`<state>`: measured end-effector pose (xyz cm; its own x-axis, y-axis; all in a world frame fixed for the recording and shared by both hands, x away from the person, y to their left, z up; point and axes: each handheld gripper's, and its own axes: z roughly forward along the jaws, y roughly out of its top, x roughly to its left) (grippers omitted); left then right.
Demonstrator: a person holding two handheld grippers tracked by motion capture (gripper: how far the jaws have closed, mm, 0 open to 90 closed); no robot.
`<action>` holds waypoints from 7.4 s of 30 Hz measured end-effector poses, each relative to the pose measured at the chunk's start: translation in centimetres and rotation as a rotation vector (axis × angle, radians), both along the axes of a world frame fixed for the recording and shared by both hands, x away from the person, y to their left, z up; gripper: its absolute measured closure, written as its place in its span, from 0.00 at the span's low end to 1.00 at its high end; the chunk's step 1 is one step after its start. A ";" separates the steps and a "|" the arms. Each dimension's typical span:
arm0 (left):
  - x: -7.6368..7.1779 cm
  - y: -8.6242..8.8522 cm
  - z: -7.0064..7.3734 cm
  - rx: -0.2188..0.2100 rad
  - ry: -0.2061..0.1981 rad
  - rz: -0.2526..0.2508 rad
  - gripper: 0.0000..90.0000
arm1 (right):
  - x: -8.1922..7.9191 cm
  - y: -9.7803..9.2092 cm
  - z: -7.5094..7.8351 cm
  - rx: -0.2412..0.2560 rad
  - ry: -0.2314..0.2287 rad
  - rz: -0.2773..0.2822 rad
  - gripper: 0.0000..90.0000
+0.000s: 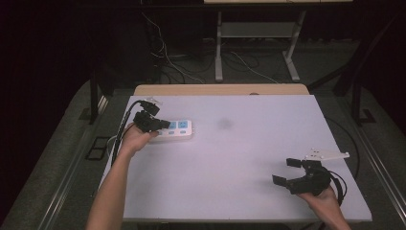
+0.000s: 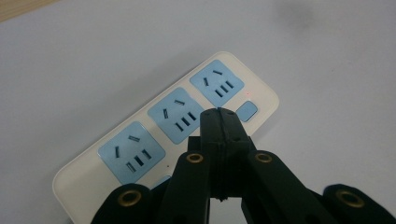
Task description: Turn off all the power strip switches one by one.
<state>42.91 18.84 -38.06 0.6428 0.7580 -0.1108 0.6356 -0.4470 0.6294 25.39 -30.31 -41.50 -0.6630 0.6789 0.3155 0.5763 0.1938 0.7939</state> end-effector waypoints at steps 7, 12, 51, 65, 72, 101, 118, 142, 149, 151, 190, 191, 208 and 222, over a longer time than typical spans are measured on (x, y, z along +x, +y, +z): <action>0.3 0.0 -1.0 0.009 0.018 0.006 0.99 | 0.0 0.0 0.0 0.001 0.000 0.001 0.01; 0.4 -0.3 -1.5 0.008 0.021 0.006 0.99 | 0.0 0.0 0.0 -0.002 0.002 0.003 0.01; 0.7 -1.1 -2.7 0.033 0.048 0.030 1.00 | 0.0 0.1 0.0 -0.014 0.000 0.013 0.01; 0.6 -1.3 -2.7 0.049 0.045 0.043 1.00 | -0.1 0.1 0.0 -0.012 -0.003 0.010 0.01; 0.4 -1.7 -2.7 0.082 0.017 0.029 1.00 | -0.1 0.0 0.0 -0.011 -0.003 0.011 0.01; 0.2 -0.4 -1.0 0.052 -0.009 0.024 0.99 | 0.1 -0.2 0.0 -0.007 -0.006 0.003 0.01; 0.1 -1.7 1.4 0.033 -0.053 -0.015 0.99 | 0.1 -0.2 -0.1 -0.008 -0.004 0.002 0.01; 0.7 -4.1 0.3 0.045 -0.036 -0.063 0.99 | 0.1 -0.1 -0.1 -0.011 -0.001 0.009 0.01; 1.0 -4.7 -0.5 0.050 -0.026 -0.073 0.99 | 0.1 -0.2 -0.1 -0.011 0.000 0.008 0.01; 1.0 -4.8 -0.8 0.055 -0.023 -0.073 0.99 | 0.1 -0.2 -0.1 -0.010 -0.001 0.009 0.01; 1.3 -4.1 -3.3 -0.051 0.037 -0.024 1.00 | 0.1 -0.1 -0.1 -0.017 0.005 0.022 0.01; 1.3 -4.1 -3.3 -0.047 0.035 -0.023 1.00 | 0.1 -0.1 -0.1 -0.018 0.006 0.021 0.01; 1.3 -4.0 -3.5 -0.074 0.057 0.005 1.00 | 0.0 -0.2 0.0 -0.018 0.002 0.017 0.01; 0.4 -3.6 -2.1 -0.048 -0.051 0.019 0.99 | 0.0 -0.3 0.0 -0.013 0.001 0.014 0.01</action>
